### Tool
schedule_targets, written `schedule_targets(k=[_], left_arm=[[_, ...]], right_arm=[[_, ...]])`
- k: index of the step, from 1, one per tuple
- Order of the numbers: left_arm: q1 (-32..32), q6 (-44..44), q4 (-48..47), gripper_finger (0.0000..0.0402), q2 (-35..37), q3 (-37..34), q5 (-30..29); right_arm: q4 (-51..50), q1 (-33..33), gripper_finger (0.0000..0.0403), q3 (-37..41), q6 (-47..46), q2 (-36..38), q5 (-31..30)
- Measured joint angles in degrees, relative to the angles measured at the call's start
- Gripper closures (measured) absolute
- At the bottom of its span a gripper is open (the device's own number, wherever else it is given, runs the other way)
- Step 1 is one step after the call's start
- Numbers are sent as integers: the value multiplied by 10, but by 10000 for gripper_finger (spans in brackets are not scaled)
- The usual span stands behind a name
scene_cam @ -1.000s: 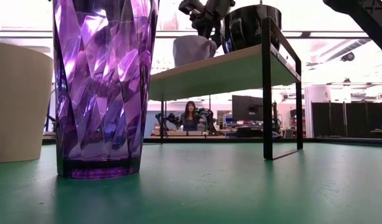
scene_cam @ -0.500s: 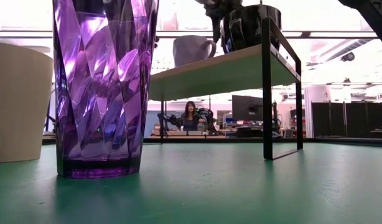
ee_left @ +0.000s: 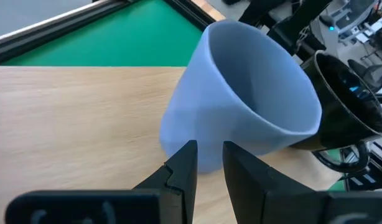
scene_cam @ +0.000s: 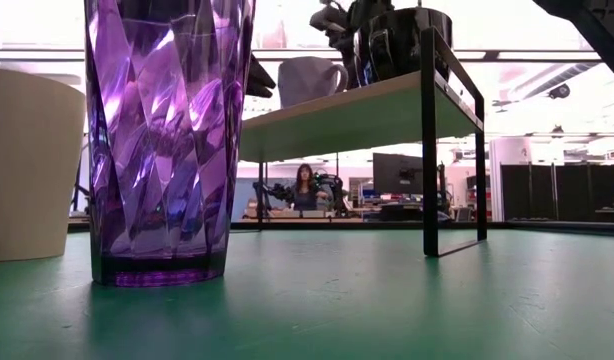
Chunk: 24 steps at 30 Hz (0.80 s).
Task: Stack small to large cups/mugs on shelf
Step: Put the blue mug on the shelf
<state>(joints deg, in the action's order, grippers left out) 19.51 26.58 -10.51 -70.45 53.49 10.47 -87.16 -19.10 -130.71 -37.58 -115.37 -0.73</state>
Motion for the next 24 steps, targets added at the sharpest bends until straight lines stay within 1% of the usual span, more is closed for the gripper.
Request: schedule_targets(k=[5,8,19,24], left_arm=[[0,1,-1,339,-5,0,0],[0,1,9,339,-5,0,0],[0,1,26,339,-8,-1,0],[0,0,29,339,-8,-1,-6]], right_arm=[[42,10,376,27,2,0,26],[50,18,376,33,2,0,41],[-6,49,376,19,4,2,59],[-12,59,376,17,4,2,73]])
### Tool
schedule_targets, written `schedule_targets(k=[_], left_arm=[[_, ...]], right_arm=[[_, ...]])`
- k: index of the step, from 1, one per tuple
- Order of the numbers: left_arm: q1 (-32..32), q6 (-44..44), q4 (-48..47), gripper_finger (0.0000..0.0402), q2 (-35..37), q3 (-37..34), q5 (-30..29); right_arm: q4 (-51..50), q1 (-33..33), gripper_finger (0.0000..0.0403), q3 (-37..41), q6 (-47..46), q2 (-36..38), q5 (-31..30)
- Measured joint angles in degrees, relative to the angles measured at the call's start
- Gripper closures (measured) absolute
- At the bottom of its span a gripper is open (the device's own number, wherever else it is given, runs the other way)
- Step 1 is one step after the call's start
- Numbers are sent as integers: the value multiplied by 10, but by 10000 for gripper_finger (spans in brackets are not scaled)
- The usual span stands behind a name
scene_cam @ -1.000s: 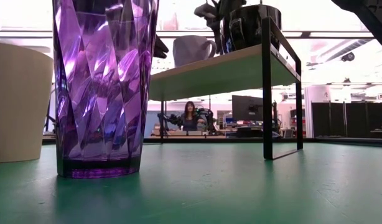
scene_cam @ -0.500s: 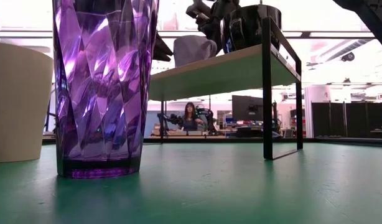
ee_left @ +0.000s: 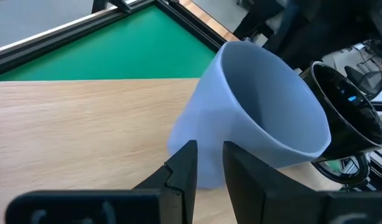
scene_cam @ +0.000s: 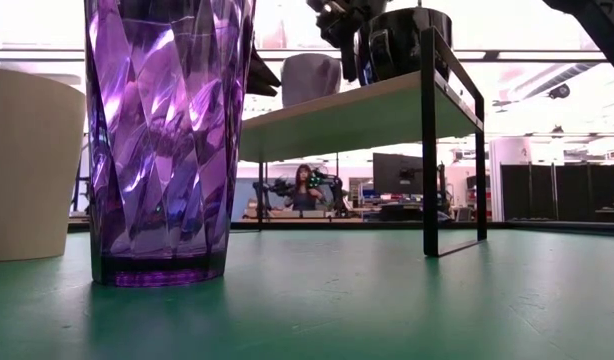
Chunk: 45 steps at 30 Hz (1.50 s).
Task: Stack small to large cups/mugs on shelf
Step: Put the blue mug on the shelf
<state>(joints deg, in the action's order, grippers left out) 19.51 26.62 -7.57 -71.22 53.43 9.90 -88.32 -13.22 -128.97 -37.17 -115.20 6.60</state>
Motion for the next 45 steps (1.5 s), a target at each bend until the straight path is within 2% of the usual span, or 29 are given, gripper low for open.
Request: schedule_targets(k=[3,5,12,15,26,31,40,45], left_arm=[[0,-3,4,339,0,0,-9],[0,-4,10,339,0,0,-11],[0,0,-18,339,0,-1,-4],[-6,3,-48,339,0,-2,2],[-41,31,-31,339,1,-2,5],[-42,32,-31,339,1,-2,3],[-41,30,-18,339,1,-2,-2],[-41,30,-19,339,0,-3,-7]], right_arm=[[0,5,376,0,7,0,23],[-11,7,376,0,8,0,17],[-13,-10,376,0,4,24,-104],[-14,-32,376,0,-8,26,-126],[92,-62,376,22,13,26,-64],[110,-62,376,44,17,26,-60],[168,-52,376,84,14,26,-11],[167,-44,376,90,12,26,-2]])
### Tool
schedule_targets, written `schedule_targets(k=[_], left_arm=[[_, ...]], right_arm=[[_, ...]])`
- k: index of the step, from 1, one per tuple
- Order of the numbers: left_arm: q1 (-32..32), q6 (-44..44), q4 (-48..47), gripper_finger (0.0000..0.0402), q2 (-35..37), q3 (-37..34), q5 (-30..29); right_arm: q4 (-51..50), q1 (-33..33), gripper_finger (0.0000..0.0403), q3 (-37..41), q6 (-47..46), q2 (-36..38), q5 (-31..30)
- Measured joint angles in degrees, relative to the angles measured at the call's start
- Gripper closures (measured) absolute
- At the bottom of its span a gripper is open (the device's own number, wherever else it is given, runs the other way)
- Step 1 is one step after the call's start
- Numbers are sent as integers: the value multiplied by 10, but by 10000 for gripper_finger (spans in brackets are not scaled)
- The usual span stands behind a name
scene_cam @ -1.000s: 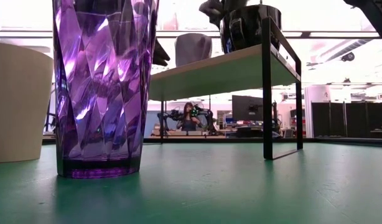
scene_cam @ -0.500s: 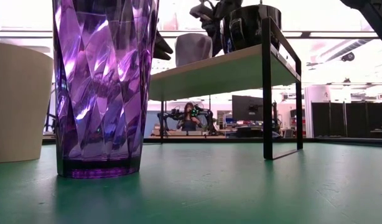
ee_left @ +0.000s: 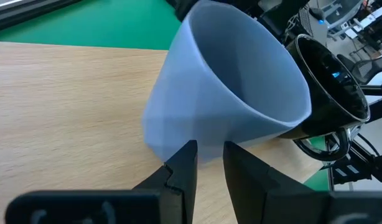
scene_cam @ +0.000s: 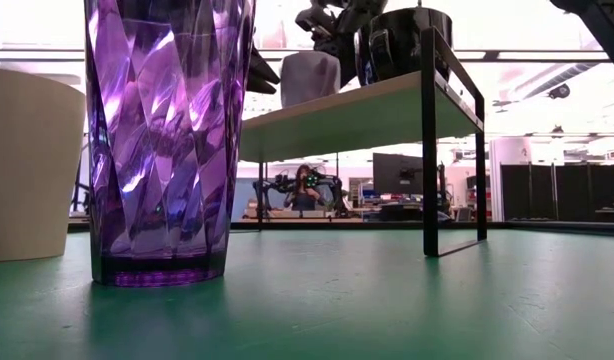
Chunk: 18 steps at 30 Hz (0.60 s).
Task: Stack small to large cups/mugs on shelf
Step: Put the blue mug on the shelf
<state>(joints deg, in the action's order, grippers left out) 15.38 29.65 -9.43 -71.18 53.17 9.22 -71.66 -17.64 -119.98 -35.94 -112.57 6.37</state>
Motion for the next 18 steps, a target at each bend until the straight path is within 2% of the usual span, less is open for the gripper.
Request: schedule_targets(k=[18], left_arm=[[6,-3,34,339,-45,2,-5]], right_arm=[[-93,26,376,-15,0,4,18]])
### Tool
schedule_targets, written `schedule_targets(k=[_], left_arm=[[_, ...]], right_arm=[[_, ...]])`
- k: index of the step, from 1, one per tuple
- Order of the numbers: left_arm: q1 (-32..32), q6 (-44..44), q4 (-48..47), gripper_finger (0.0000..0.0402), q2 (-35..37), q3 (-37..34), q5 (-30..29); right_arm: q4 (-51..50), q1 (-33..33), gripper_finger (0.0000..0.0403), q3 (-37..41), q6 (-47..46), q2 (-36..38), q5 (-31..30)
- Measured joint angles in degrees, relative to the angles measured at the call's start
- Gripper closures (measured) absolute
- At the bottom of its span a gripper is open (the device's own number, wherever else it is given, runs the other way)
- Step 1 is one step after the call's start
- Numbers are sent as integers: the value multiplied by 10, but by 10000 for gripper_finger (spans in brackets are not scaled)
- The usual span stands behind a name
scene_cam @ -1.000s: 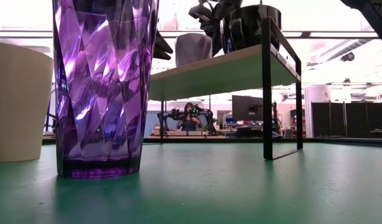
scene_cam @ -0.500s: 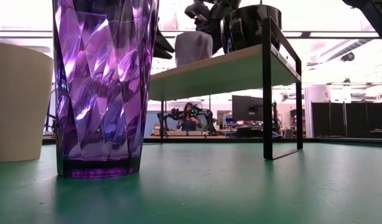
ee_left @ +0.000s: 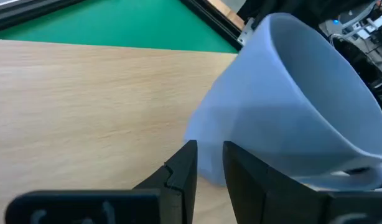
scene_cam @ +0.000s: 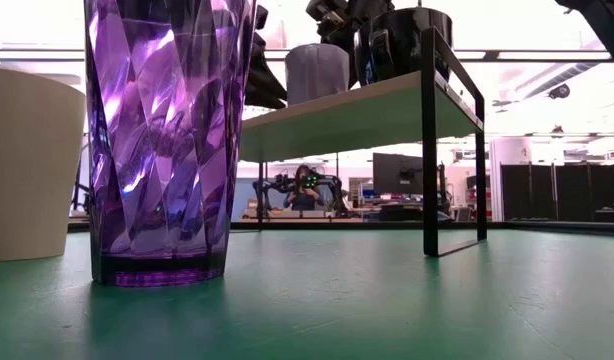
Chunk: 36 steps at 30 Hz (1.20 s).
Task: Stack small to large cups/mugs on shelf
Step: Put the blue mug on the shelf
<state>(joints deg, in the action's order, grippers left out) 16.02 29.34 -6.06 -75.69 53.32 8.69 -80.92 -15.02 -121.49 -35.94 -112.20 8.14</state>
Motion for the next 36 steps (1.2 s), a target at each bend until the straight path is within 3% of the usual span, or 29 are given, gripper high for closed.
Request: schedule_targets(k=[15,19,36], left_arm=[[1,2,49,339,-7,0,5],[1,3,30,339,-7,0,9],[-16,4,-28,339,44,-2,20]], right_arm=[[-46,14,376,0,1,17,-1],[-45,14,376,0,2,32,-46],[38,-7,376,7,-2,33,-67]])
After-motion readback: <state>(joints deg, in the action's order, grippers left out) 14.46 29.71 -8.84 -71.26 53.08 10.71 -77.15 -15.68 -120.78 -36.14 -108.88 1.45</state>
